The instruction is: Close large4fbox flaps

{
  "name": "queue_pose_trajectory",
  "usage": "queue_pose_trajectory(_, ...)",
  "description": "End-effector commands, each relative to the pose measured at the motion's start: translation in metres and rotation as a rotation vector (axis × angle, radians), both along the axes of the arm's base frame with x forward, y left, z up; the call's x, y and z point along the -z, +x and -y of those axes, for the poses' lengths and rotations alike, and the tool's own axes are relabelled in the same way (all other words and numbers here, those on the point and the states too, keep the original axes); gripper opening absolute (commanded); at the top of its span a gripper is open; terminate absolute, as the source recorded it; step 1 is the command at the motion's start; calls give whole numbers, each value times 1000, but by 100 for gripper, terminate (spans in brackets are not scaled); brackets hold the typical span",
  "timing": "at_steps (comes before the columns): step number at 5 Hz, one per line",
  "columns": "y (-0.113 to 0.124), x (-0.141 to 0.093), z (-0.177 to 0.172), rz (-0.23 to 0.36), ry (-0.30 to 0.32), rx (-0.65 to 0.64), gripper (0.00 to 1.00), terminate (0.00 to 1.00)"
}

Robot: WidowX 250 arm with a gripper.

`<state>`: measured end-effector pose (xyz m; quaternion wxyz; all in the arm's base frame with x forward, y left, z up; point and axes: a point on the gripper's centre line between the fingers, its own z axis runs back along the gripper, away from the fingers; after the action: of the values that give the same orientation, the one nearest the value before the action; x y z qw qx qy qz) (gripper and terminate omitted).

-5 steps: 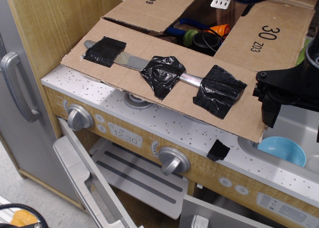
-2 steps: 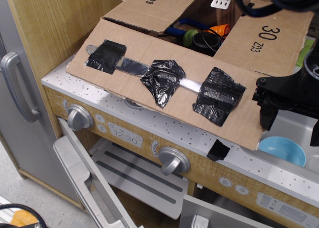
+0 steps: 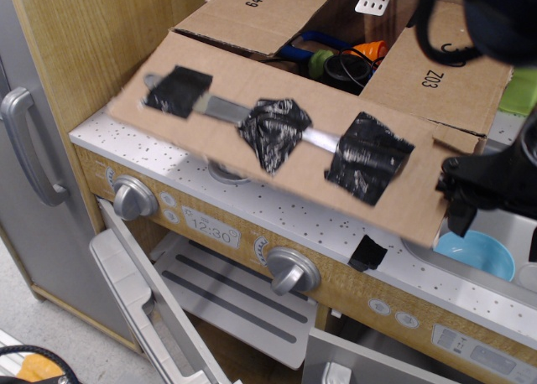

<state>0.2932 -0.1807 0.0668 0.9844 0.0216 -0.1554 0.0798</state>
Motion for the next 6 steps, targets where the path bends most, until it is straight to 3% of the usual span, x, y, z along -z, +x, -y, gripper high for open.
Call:
queue_pose_trajectory(1, 1, 2, 27, 78, 29, -75, 100, 0)
queue_pose_trajectory(3, 1, 13, 10, 127, 322, -5, 100, 0)
queue_pose_trajectory(4, -4, 11, -1, 115, 410, 22, 100, 0)
queue_pose_trajectory(5, -12, -2, -9, 73, 580, 64, 100, 0)
queue_pose_trajectory(6, -17, -18, -18, 39, 671, 75, 100, 0)
